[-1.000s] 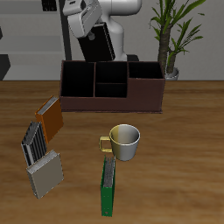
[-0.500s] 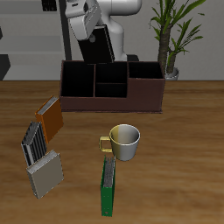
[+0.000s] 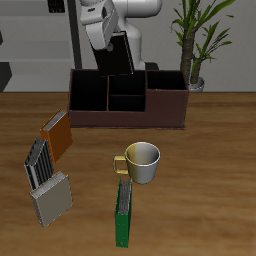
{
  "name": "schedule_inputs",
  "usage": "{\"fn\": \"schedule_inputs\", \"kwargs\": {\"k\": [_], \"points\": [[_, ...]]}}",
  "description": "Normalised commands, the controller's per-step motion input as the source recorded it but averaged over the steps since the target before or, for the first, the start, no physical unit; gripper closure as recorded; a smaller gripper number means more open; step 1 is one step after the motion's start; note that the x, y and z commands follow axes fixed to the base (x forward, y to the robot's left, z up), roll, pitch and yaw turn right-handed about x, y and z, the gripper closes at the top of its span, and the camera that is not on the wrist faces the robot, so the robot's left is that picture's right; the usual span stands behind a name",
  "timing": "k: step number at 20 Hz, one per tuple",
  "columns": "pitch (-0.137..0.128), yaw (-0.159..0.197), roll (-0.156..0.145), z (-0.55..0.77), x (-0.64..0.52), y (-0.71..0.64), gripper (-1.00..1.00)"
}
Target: Place the black book into the back desk caddy's front compartment
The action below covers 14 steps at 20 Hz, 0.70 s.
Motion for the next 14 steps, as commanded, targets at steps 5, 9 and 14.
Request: {"fn": "schedule_inputs", "kwargs": {"k": [5, 9, 14], "points": [[0.039, 0.06, 0.003, -0.16, -0.07, 0.05, 1.0], [0.0, 0.045, -0.001, 0.02, 0.0, 0.04, 1.0], [0.006, 0.049, -0.003, -0.03, 0.02, 0.0, 1.0]]}}
